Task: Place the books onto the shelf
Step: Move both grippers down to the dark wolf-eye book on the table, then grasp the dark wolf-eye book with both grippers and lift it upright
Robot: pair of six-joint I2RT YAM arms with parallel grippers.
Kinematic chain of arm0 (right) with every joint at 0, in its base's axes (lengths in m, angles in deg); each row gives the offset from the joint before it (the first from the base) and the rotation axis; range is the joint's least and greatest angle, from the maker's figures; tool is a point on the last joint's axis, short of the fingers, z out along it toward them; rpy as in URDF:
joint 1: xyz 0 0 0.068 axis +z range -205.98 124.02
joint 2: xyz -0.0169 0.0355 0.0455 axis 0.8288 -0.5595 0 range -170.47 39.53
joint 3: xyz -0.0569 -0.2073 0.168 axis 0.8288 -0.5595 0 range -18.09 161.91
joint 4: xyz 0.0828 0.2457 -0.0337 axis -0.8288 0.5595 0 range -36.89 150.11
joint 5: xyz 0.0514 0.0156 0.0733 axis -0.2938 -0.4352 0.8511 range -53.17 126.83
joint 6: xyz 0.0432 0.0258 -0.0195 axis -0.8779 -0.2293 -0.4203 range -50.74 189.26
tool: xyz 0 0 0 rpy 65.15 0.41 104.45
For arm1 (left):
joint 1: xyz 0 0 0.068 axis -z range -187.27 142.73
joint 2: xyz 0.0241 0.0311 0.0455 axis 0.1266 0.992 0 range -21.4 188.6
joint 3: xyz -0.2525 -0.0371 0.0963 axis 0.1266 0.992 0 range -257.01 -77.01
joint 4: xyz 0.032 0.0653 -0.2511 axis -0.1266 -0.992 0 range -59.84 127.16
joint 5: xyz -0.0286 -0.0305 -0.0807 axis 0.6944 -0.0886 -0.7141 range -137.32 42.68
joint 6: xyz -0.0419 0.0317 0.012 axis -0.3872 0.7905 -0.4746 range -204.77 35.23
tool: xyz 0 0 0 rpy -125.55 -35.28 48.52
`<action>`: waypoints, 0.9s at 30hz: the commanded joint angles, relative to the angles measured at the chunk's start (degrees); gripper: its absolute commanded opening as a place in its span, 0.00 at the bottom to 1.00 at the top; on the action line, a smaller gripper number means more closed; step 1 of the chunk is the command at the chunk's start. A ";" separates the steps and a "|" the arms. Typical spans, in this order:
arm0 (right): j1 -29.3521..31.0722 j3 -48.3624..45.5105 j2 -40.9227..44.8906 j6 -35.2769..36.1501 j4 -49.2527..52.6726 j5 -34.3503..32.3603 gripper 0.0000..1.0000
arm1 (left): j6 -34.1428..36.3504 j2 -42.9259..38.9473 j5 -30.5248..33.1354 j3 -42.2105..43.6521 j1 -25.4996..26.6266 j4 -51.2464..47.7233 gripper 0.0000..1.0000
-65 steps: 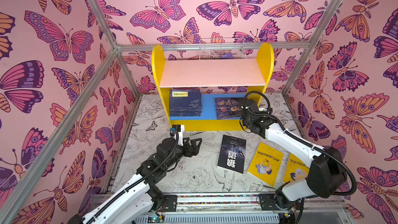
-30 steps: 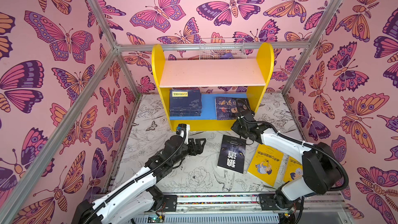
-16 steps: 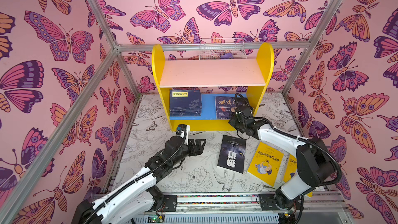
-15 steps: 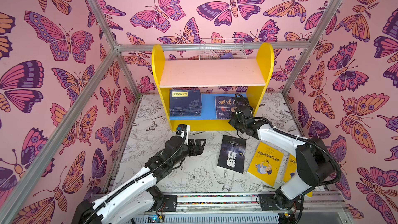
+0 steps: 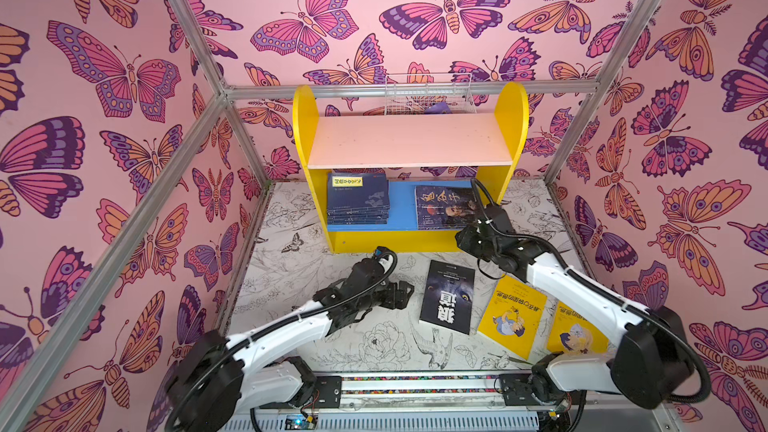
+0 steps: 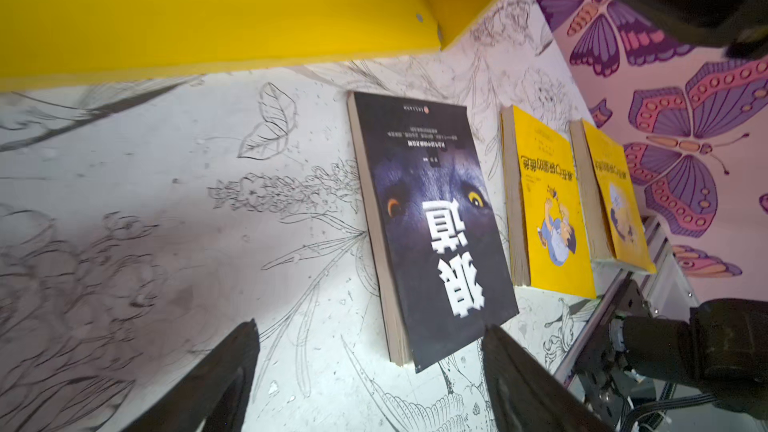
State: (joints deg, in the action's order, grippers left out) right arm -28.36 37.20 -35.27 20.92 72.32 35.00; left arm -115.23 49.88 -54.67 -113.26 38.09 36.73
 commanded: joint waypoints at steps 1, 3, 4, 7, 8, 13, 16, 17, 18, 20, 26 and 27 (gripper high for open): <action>-3.47 -5.25 -0.02 6.60 12.27 11.75 0.60 | 4.50 7.90 -3.63 -3.99 1.60 1.26 0.87; -5.96 -7.86 -1.15 7.82 13.56 18.08 0.66 | 4.62 12.54 -3.81 -6.08 2.24 1.37 0.87; -7.18 -9.00 -2.45 8.42 13.85 21.22 0.69 | 4.62 14.73 -3.66 -7.05 2.58 1.32 0.87; -10.31 -9.75 -7.45 10.05 14.05 27.93 0.69 | 4.27 19.85 -2.72 -8.94 3.47 1.33 0.85; -10.94 -9.75 -9.10 10.40 13.66 29.32 0.69 | 4.03 21.10 -2.53 -9.47 3.87 1.32 0.84; -11.36 -10.18 -14.84 10.63 10.78 33.59 0.67 | 4.12 25.85 -1.11 -11.32 5.33 0.91 0.77; -11.40 -10.79 -18.49 10.17 7.61 37.43 0.65 | 4.77 27.30 -0.41 -12.50 5.48 -0.25 0.72; -11.36 -10.90 -18.79 10.13 6.29 38.31 0.64 | 4.92 27.75 -0.11 -12.83 5.52 -0.60 0.71; -11.36 -10.95 -18.80 9.66 4.63 41.08 0.62 | 5.01 28.29 0.20 -13.12 5.52 -1.12 0.68; -11.23 -11.24 -17.14 7.93 0.02 44.66 0.60 | 5.38 28.86 0.07 -13.41 5.52 -1.62 0.66; -11.18 -12.99 -6.54 2.82 -12.05 49.72 0.57 | 6.58 29.70 -1.96 -13.73 5.58 -2.54 0.56; -11.14 -13.03 -5.56 2.64 -13.11 50.43 0.57 | 6.80 29.66 -2.49 -13.68 5.61 -2.50 0.56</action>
State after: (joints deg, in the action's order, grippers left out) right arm -40.06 23.27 -44.34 25.91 69.52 77.23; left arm -110.09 77.51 -53.27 -126.79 42.88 35.57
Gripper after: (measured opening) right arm 0.572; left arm 0.563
